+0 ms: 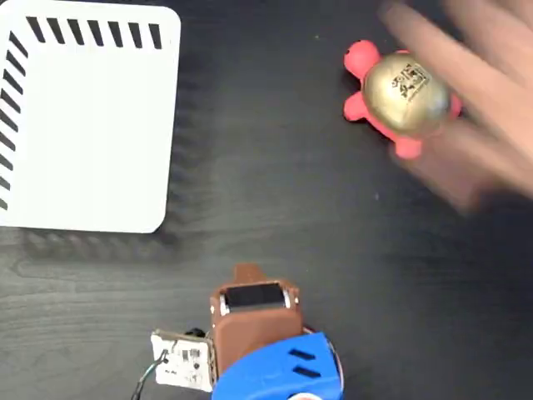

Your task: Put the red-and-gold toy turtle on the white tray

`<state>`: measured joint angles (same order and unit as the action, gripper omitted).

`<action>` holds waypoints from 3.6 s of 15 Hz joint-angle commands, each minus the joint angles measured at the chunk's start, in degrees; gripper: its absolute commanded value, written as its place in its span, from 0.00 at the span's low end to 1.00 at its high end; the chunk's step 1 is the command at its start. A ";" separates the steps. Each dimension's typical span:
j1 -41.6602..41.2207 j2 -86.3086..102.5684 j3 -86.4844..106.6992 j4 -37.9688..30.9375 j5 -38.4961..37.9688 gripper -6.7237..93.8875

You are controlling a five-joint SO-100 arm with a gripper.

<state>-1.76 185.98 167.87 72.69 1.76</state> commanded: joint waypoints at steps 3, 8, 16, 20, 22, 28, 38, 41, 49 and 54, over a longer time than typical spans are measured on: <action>-0.62 0.35 -0.62 0.35 0.53 0.07; -0.62 0.35 -0.62 0.35 0.53 0.07; -0.62 0.35 -0.62 0.35 0.53 0.07; -0.62 0.35 -0.62 0.35 0.53 0.07; -0.62 0.35 -0.62 0.35 0.53 0.07; -0.62 0.35 -0.62 0.35 0.53 0.07; -0.62 0.35 -0.62 0.35 0.53 0.07; -0.62 0.35 -0.62 0.35 0.53 0.07; -0.62 0.35 -0.62 0.35 0.53 0.07; -0.62 0.35 -0.62 0.35 0.53 0.07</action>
<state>-1.76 185.98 167.87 72.69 1.76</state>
